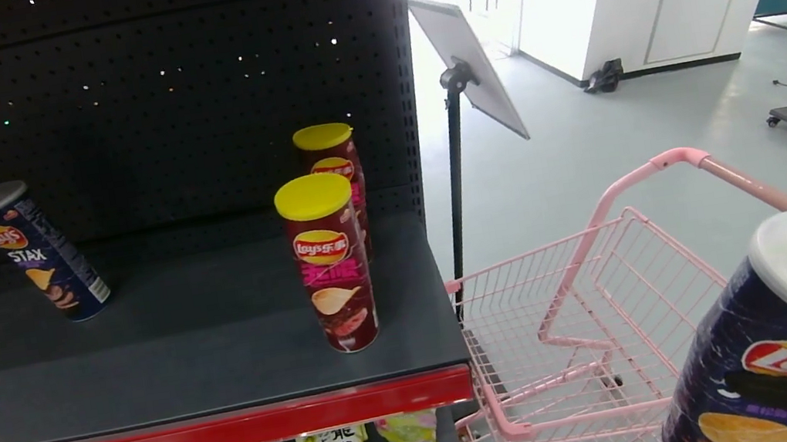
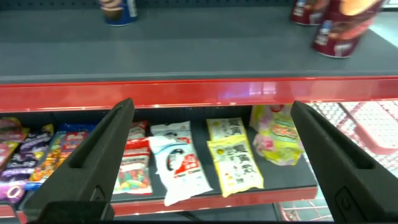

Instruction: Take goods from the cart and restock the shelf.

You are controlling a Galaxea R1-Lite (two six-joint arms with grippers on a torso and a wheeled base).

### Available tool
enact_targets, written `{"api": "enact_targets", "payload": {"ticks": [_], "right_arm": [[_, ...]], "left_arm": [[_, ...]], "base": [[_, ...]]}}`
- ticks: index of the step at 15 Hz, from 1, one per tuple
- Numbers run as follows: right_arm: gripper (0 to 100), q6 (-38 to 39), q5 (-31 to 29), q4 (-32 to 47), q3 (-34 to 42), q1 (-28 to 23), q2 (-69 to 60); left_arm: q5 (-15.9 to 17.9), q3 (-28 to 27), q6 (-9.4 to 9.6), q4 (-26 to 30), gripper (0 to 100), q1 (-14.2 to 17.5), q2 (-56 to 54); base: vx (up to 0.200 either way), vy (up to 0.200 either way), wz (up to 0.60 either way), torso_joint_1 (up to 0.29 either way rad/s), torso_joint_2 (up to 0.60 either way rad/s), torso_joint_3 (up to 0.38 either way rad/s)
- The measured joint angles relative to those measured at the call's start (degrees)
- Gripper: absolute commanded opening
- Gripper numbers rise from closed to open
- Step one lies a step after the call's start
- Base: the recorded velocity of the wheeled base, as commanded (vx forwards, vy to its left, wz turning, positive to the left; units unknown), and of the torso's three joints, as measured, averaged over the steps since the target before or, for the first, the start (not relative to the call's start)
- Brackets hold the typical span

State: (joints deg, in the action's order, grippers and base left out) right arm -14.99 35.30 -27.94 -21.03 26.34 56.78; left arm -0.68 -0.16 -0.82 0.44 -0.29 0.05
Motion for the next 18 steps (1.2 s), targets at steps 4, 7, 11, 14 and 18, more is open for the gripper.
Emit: {"api": "enact_targets", "payload": {"ticks": [4,7,11,14,18], "right_arm": [[0,-0.1,0.1,0.0,0.4,0.1,-1.3],[0,-0.1,0.2,0.0,0.4,0.3,-2.0],[0,-0.1,0.3,0.0,0.5,0.4,-2.8],[0,-0.1,0.4,0.0,0.6,0.5,-3.1],[0,-0.1,0.5,0.0,1.5,0.5,-3.6]], "left_arm": [[0.0,0.0,0.02,0.0,100,0.0,0.0],[0.1,0.0,-0.02,0.0,100,0.0,0.0],[0.2,0.0,-0.07,0.0,100,0.0,0.0],[0.3,0.0,-0.09,0.0,100,0.0,0.0],[0.3,0.0,-0.11,0.0,100,0.0,0.0]], "base": [[0.000,0.200,0.00,0.001,0.01,0.002],[0.000,0.200,0.00,0.002,0.01,-0.002],[0.000,0.200,0.00,0.002,0.00,0.004],[0.000,0.200,0.00,0.004,0.00,0.001],[0.000,0.200,0.00,0.005,0.00,0.000]]}}
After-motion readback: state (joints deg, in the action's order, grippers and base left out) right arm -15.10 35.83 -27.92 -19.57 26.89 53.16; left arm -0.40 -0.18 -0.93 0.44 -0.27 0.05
